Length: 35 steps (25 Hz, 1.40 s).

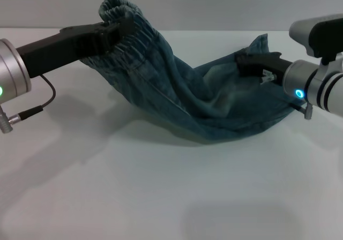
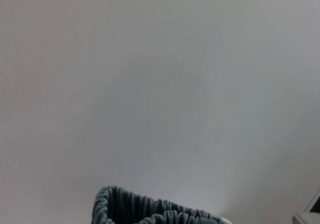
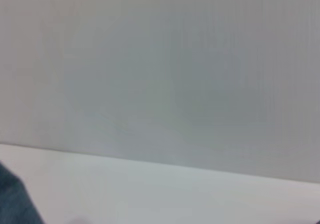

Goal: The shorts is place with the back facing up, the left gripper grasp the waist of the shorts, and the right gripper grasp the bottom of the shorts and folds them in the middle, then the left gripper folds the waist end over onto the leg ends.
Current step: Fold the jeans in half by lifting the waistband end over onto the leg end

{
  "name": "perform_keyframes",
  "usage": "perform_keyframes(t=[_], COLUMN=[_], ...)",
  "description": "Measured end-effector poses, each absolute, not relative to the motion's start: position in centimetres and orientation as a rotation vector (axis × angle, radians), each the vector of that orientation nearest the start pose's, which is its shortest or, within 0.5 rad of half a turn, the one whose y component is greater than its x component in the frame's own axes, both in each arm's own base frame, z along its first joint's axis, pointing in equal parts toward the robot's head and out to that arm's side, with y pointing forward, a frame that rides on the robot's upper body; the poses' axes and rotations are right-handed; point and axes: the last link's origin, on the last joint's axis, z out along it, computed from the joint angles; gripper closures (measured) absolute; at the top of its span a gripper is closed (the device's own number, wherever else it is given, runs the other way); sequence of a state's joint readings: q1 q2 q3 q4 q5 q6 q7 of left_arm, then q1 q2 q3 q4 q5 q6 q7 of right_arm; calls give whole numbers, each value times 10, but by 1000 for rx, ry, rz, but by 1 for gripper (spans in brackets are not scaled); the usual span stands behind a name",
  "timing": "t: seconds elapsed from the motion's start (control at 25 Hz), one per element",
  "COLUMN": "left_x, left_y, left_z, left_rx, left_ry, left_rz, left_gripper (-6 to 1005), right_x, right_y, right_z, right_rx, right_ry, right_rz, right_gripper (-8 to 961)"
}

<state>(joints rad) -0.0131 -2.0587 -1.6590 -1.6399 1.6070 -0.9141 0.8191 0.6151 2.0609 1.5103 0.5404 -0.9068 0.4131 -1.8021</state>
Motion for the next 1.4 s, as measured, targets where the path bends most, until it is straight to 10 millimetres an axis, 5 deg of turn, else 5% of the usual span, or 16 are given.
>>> perform_keyframes(t=[0.36,0.48,0.96,1.4], left_x=[-159,-156,-151,-151], left_y=[309,310,311,311], left_z=[57,57,58,58], left_rx=[-2244,-2249,-2255,-2263], left_ry=[-975,-959,-946,-944], left_rz=[-949,-953,-968,-966], left_gripper=[920,920,922,928], right_x=[234,217,182,213], right_y=[375,362,362,383], right_z=[-98,-114,-130,-115], right_rx=[-2283,-2367,-2475,-2331], right_ry=[861,834,768,813], right_rz=[539,560,576,454], right_gripper=[884,883,880,877])
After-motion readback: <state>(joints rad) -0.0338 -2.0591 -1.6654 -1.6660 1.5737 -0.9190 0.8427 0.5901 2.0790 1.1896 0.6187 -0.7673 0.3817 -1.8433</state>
